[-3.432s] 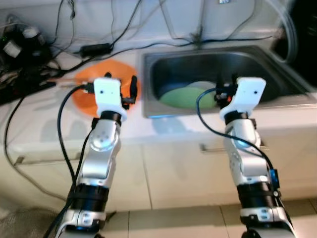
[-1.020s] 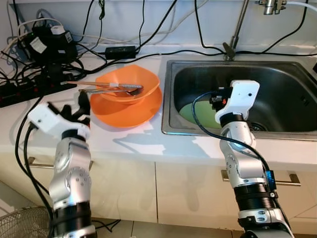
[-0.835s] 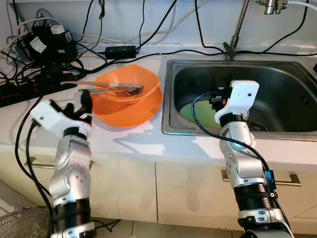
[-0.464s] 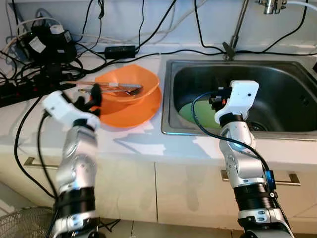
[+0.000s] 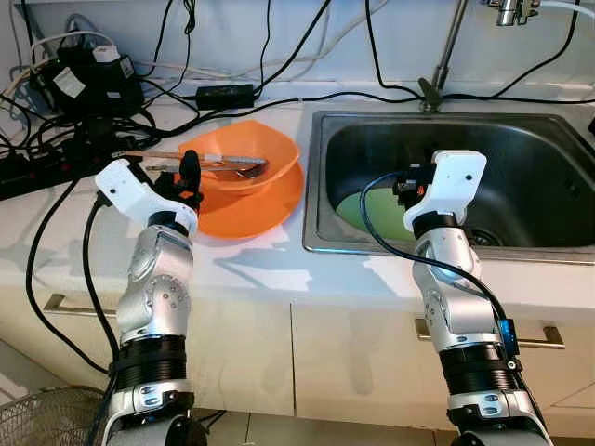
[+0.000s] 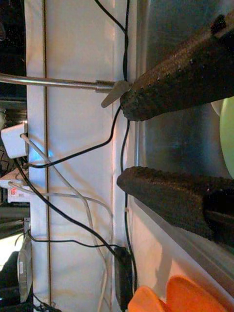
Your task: Kitchen organization
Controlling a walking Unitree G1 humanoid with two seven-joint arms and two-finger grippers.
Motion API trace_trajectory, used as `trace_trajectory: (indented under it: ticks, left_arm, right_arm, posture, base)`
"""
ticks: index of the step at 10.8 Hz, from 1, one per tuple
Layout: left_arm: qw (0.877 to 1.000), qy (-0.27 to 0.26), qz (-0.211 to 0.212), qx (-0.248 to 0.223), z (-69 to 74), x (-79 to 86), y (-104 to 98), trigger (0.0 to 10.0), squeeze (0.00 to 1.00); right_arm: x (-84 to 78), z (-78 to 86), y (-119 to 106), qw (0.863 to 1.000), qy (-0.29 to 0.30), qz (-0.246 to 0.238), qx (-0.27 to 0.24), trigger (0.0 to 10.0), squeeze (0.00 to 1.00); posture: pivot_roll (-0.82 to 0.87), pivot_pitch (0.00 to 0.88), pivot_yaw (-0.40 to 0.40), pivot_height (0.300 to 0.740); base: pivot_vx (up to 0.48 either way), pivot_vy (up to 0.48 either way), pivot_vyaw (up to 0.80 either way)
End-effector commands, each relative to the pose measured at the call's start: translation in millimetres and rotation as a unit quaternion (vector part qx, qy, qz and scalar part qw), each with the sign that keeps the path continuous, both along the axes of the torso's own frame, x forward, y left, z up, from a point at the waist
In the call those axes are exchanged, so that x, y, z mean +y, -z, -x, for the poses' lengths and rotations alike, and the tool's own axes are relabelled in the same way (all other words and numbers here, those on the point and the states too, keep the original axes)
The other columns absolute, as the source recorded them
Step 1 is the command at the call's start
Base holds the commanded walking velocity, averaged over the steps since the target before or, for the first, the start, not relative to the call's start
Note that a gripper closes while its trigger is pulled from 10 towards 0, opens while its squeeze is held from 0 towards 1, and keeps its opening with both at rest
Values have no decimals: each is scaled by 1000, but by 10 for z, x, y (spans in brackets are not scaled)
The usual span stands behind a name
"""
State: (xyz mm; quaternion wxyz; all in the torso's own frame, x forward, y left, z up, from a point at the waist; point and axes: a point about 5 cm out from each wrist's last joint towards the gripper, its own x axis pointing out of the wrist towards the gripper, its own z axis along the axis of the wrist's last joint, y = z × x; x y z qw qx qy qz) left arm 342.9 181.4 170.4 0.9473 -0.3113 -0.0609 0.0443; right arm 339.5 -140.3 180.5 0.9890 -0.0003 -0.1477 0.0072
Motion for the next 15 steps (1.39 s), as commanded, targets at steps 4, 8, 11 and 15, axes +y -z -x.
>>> trace_trajectory:
  ticks: [4,8,11,15]
  left_arm:
    - [1000,2,-4,-8,-22,-30,-37,0,16]
    - [1000,-1,-3,-5,-39,-40,-21,0,16]
    - [1000,3,-1,-7,-32,-83,-36,0,16]
    - [1000,19,-5,-24,10,-159,-150,5569,0]
  right_arm:
    - [31,-28,-28,1000,-8,-1,0,10000,0]
    - [24,-30,-23,1000,-9,1,2,10000,0]
    - [33,-33,-25,1000,-9,2,2,10000,0]
    - [36,-39,-24,1000,-10,3,4,10000,0]
  posture:
    - [62,0,48,740]
    - [54,0,52,740]
    - [57,0,53,740]
    - [60,0,51,740]
  base:
    - [0,0,0]
    - [0,0,0]
    - [0,0,0]
    - [0,0,0]
